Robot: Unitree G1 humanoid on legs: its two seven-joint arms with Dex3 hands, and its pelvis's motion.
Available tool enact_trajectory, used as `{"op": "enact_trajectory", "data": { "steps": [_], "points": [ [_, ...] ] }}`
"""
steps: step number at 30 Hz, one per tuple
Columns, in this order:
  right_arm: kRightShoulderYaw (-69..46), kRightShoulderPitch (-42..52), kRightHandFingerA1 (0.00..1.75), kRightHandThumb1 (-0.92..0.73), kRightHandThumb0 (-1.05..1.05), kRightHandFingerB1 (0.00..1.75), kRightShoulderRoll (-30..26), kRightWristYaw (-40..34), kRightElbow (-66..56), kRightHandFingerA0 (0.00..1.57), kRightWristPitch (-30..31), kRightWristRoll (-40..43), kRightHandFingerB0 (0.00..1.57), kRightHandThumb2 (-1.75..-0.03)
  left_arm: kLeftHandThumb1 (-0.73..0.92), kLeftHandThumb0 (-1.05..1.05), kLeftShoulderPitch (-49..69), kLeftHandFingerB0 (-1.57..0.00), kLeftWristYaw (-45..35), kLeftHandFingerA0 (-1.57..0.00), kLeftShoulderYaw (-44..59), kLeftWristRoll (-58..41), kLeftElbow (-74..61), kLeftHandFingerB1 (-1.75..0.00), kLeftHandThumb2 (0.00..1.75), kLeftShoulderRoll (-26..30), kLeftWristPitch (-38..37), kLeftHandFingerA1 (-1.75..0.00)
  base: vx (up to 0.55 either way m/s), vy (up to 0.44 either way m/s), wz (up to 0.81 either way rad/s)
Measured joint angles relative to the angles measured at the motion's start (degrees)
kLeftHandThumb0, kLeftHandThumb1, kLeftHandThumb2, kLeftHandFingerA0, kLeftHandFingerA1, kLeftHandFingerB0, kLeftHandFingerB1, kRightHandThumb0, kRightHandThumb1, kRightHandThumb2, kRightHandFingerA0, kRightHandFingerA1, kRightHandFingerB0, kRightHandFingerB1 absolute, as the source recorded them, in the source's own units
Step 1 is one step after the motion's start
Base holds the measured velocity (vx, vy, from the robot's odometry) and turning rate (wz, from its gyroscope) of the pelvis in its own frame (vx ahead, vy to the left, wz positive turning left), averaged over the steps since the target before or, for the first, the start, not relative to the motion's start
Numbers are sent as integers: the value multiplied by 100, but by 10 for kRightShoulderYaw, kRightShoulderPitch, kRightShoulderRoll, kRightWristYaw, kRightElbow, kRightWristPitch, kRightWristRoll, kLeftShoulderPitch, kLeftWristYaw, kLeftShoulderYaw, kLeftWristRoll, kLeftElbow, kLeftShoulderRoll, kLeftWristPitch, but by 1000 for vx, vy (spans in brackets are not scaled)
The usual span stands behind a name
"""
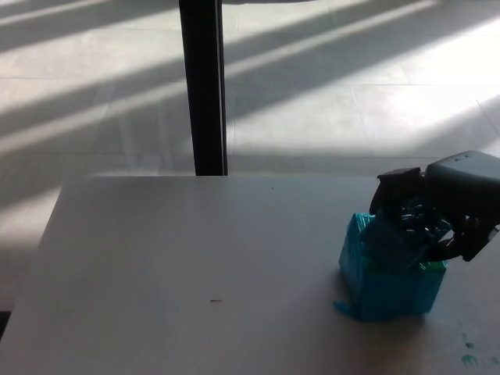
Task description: The robot uses its right hand to pick up the small cube kept on the middle on the desk and place it on the bigger cube kept next to it
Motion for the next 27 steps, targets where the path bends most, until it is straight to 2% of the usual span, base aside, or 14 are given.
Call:
{"op": "enact_trajectory", "data": {
  "steps": [2,3,5,8,9,10,11,12,13,14,15,21,22,27],
  "points": [
    [4,-3,167,-70,-29,120,1,0,0,74,0,-5,68,-61,69,-70,-2,-66,1,-57,0,0,1,-55,59,0,0,-65,0,0,0],
    [6,-5,164,-70,-31,107,2,-1,0,73,0,-9,72,-61,67,-70,-2,-69,1,-65,0,0,1,-60,60,0,0,-69,0,0,0],
    [11,-11,165,-69,-29,104,5,-2,3,75,1,-14,74,-61,68,-69,-3,-58,1,-49,-2,1,1,-53,61,0,0,-64,0,0,0],
    [15,-21,163,-69,-29,105,10,-2,10,76,1,-20,74,-64,67,-68,-5,-64,1,-55,-3,1,2,-56,60,0,0,-66,0,0,0],
    [16,-22,157,-71,-29,83,12,-2,12,73,1,-21,70,-65,48,-69,-6,-70,2,-78,-3,1,2,-76,86,0,0,-93,0,0,0],
    [16,-24,148,-74,-29,56,14,-2,13,74,2,-23,64,-65,52,-60,-8,-69,2,-71,-2,0,2,-76,99,0,1,-84,0,0,0],
    [16,-25,139,-75,-30,45,16,-2,11,79,5,-25,52,-64,48,-70,-9,-65,2,-64,1,0,2,-69,86,0,1,-79,0,0,0],
    [16,-25,125,-75,-32,36,19,-1,9,76,8,-26,42,-62,67,-68,-9,-60,2,-51,2,-1,2,-56,60,0,2,-69,0,0,0],
    [15,-24,65,-71,-43,29,21,0,6,48,11,-26,19,-61,69,-71,-10,-62,2,-51,2,-1,2,-59,61,0,2,-72,0,0,0],
    [15,-23,46,-69,-49,27,23,2,1,26,15,-26,11,-61,67,-69,-10,-65,2,-55,1,0,2,-62,60,0,3,-78,0,0,0],
    [15,-21,15,-41,-68,21,24,5,-7,0,20,-28,0,-78,67,-68,-11,-65,4,-54,-3,1,2,-55,60,0,2,-64,0,0,0],
    [32,-20,0,-40,-72,8,22,28,-68,0,61,-59,0,-70,68,-68,-10,-66,5,-68,-2,0,2,-64,61,0,3,-83,0,0,0],
    [36,-20,0,-38,-77,4,19,35,-79,0,72,-72,0,-71,68,-69,-9,-57,5,-51,-1,0,2,-53,61,0,3,-69,0,0,0],
    [45,-21,0,-42,-80,0,8,70,-103,0,108,-98,0,-54,68,-70,-7,-55,5,-46,-3,1,2,-51,61,0,3,-61,0,0,0]
  ]
}}
